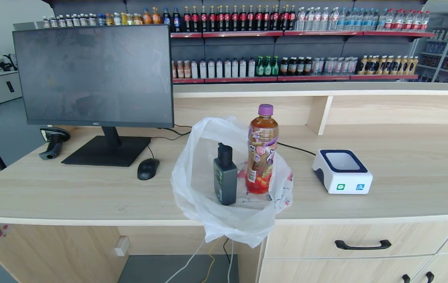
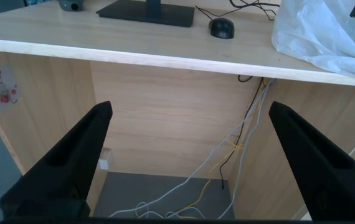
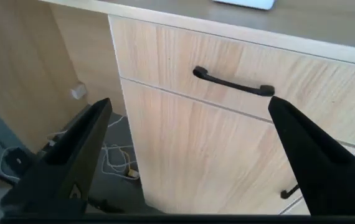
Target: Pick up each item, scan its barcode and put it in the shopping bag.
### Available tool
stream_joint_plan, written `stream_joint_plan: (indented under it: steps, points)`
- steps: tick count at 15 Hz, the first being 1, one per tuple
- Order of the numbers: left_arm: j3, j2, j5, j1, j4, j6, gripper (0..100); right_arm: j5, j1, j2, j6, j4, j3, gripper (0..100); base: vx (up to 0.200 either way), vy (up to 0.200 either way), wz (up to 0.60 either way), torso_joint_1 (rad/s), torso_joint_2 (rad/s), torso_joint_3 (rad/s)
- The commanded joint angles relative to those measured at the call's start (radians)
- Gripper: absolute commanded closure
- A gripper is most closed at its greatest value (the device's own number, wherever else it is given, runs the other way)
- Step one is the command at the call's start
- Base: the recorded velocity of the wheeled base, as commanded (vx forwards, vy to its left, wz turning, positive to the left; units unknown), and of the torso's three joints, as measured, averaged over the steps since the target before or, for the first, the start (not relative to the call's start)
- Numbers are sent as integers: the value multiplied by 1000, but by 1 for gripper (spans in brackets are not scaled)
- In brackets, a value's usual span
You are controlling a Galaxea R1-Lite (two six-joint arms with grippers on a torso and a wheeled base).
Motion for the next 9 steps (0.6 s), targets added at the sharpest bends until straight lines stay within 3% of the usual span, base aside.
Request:
stream_joint_plan:
  steps: [1,4,9]
  points:
    - [0,0,0,0,0,0,0,0,-210,-4,-8,0,1,0,0,0,0,0,0,0]
    - [2,0,-1,0,0,2,0,-1,-214,-49,29,3,0,0,0,0,0,0,0,0]
    - [0,0,-1,0,0,5,0,0,-340,-132,-6,0,0,0,0,0,0,0,0,0]
